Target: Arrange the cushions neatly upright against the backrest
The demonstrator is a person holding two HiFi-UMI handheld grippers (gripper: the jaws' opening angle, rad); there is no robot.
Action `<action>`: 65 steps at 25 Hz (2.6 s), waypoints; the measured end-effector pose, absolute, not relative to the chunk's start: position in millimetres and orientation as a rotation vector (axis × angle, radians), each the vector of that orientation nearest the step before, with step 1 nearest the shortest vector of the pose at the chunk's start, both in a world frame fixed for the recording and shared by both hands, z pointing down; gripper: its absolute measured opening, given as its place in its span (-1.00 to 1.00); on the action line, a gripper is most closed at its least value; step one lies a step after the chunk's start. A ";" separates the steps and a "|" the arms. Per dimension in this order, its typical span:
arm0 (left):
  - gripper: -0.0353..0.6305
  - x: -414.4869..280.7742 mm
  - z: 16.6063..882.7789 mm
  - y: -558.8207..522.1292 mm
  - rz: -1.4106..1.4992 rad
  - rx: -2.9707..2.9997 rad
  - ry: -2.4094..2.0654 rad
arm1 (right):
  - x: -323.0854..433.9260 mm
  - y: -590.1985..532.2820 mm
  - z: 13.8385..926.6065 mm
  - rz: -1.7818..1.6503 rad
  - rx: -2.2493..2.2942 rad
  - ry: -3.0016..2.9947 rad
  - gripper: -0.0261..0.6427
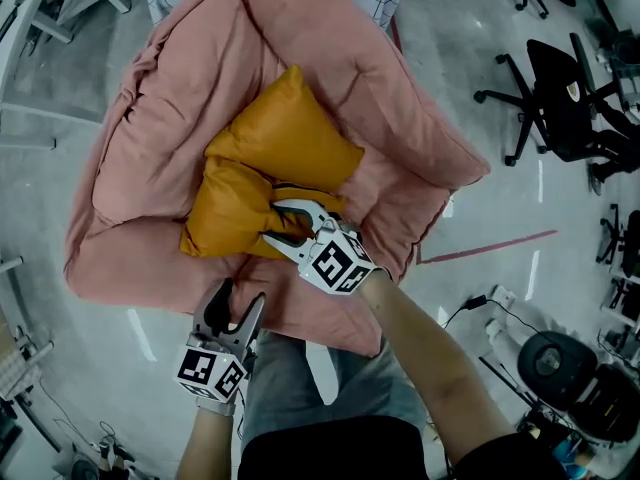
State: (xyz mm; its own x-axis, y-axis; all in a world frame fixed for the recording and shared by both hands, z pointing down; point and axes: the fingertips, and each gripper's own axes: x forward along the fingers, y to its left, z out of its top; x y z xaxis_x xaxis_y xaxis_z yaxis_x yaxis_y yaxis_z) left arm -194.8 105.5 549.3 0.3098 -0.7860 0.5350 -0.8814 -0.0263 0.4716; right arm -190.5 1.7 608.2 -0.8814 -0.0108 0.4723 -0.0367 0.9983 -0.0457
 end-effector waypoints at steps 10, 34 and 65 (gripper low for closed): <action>-0.07 -201.3 565.2 97.5 0.215 1.838 -1.472 | -186.7 5.1 601.3 0.151 0.002 -2.622 0.01; -0.07 -192.2 581.5 80.5 0.270 1.829 -1.376 | -140.3 -148.4 605.9 0.194 0.699 -2.360 -0.15; -0.10 -195.5 583.2 77.9 0.250 1.818 -1.370 | -152.1 -48.6 582.5 0.330 0.185 -2.573 -0.15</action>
